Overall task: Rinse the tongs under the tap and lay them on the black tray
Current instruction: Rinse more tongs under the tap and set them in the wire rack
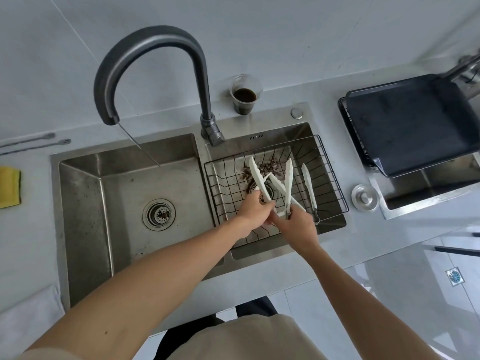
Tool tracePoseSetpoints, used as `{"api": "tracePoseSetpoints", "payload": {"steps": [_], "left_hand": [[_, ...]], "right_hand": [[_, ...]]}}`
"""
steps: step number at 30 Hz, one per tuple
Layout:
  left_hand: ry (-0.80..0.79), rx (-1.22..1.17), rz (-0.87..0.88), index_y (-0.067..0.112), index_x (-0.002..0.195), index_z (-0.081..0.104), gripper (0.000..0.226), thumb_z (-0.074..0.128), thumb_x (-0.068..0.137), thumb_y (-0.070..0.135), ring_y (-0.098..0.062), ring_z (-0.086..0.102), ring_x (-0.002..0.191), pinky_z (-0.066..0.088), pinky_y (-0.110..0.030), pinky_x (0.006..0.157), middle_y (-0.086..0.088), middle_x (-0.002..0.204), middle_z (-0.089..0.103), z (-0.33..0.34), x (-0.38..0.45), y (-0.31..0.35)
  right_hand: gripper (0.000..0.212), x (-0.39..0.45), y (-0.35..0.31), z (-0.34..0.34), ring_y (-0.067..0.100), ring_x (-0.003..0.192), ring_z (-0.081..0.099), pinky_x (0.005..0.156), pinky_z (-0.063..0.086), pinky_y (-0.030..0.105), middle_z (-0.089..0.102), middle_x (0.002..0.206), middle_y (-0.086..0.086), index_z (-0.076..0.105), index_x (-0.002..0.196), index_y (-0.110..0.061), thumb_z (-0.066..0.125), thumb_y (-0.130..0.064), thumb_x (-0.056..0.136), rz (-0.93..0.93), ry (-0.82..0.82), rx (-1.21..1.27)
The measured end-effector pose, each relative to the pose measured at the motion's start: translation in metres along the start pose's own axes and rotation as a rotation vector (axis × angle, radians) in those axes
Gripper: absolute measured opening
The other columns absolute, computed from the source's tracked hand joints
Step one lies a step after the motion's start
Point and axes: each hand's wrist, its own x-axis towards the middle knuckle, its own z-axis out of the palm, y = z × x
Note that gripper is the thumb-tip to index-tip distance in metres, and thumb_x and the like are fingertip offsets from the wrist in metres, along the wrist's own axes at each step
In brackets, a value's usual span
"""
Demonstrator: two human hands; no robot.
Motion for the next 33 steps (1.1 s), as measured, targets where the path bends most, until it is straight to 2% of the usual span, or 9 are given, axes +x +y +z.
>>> {"api": "tracePoseSetpoints", "payload": {"steps": [5, 7, 10, 15, 18, 23, 27, 30, 33], "left_hand": [[0.08, 0.231, 0.021, 0.007, 0.15, 0.047, 0.051, 0.057, 0.103, 0.022, -0.028, 0.071, 0.081, 0.058, -0.039, 0.075, -0.004, 0.089, 0.066, 0.003, 0.007, -0.008], [0.154, 0.365, 0.049, 0.007, 0.142, 0.055, 0.045, 0.06, 0.1, 0.021, -0.024, 0.067, 0.074, 0.054, -0.037, 0.068, -0.008, 0.093, 0.07, -0.004, 0.016, -0.016], [0.225, 0.485, 0.05, 0.01, 0.122, 0.061, 0.03, 0.067, 0.095, 0.022, -0.025, 0.071, 0.075, 0.063, -0.045, 0.068, -0.013, 0.109, 0.07, -0.01, 0.025, -0.022], [0.217, 0.774, 0.014, 0.009, 0.133, 0.056, 0.04, 0.065, 0.1, 0.029, -0.029, 0.068, 0.1, 0.056, -0.037, 0.075, -0.012, 0.128, 0.057, -0.006, 0.039, -0.028], [0.22, 0.872, -0.003, 0.008, 0.136, 0.051, 0.04, 0.061, 0.103, 0.026, -0.031, 0.068, 0.1, 0.054, -0.037, 0.072, -0.014, 0.128, 0.056, -0.001, 0.042, -0.031], [0.272, 0.959, 0.047, 0.006, 0.131, 0.052, 0.029, 0.056, 0.102, 0.004, -0.028, 0.067, 0.086, 0.06, -0.039, 0.072, -0.014, 0.113, 0.062, 0.0, 0.04, -0.035], [0.352, 1.001, 0.171, 0.01, 0.114, 0.067, 0.016, 0.056, 0.104, 0.017, -0.022, 0.064, 0.075, 0.058, -0.038, 0.067, -0.006, 0.093, 0.068, -0.009, 0.03, -0.031], [0.43, 0.976, 0.247, 0.01, 0.094, 0.074, 0.025, 0.055, 0.102, 0.024, -0.022, 0.061, 0.068, 0.057, -0.038, 0.069, -0.004, 0.077, 0.066, -0.012, 0.022, -0.025], [0.425, 0.847, 0.242, 0.006, 0.082, 0.073, 0.029, 0.055, 0.1, 0.021, -0.022, 0.061, 0.059, 0.055, -0.036, 0.058, -0.003, 0.068, 0.06, -0.015, 0.014, -0.018]], "right_hand": [[0.04, 0.027, 0.024, -0.026, 0.025, 0.066, 0.065, 0.062, 0.057, 0.041, 0.067, 0.078, 0.007, 0.061, 0.088, -0.009, 0.066, -0.048, 0.097, 0.012, -0.011, -0.125], [0.042, 0.034, 0.033, -0.035, 0.023, 0.064, 0.063, 0.057, 0.056, 0.039, 0.066, 0.078, 0.007, 0.058, 0.084, -0.01, 0.066, -0.049, 0.098, 0.013, -0.011, -0.179], [0.045, 0.041, 0.038, -0.042, 0.025, 0.072, 0.06, 0.061, 0.052, 0.038, 0.061, 0.091, 0.01, 0.057, 0.084, -0.008, 0.067, -0.05, 0.097, 0.01, 0.045, -0.273], [0.042, 0.048, 0.035, -0.043, 0.034, 0.084, 0.06, 0.069, 0.05, 0.042, 0.051, 0.105, 0.011, 0.059, 0.101, -0.003, 0.064, -0.044, 0.098, 0.038, 0.098, -0.333], [0.038, 0.051, 0.039, -0.041, 0.032, 0.082, 0.056, 0.068, 0.044, 0.04, 0.048, 0.105, 0.01, 0.059, 0.106, -0.003, 0.063, -0.04, 0.099, 0.036, 0.081, -0.348], [0.036, 0.051, 0.049, -0.041, 0.031, 0.08, 0.058, 0.069, 0.051, 0.043, 0.055, 0.103, 0.011, 0.058, 0.099, -0.005, 0.061, -0.041, 0.1, 0.001, 0.076, -0.33], [0.034, 0.049, 0.048, -0.043, 0.032, 0.08, 0.058, 0.072, 0.052, 0.044, 0.057, 0.101, 0.011, 0.059, 0.099, -0.006, 0.059, -0.039, 0.1, -0.013, 0.069, -0.331], [0.034, 0.048, 0.046, -0.044, 0.032, 0.081, 0.06, 0.074, 0.055, 0.047, 0.057, 0.1, 0.012, 0.059, 0.098, -0.006, 0.06, -0.041, 0.099, -0.013, 0.062, -0.331], [0.034, 0.045, 0.041, -0.044, 0.033, 0.082, 0.059, 0.074, 0.053, 0.045, 0.056, 0.102, 0.011, 0.058, 0.097, -0.006, 0.058, -0.04, 0.099, 0.003, 0.066, -0.357]]}}
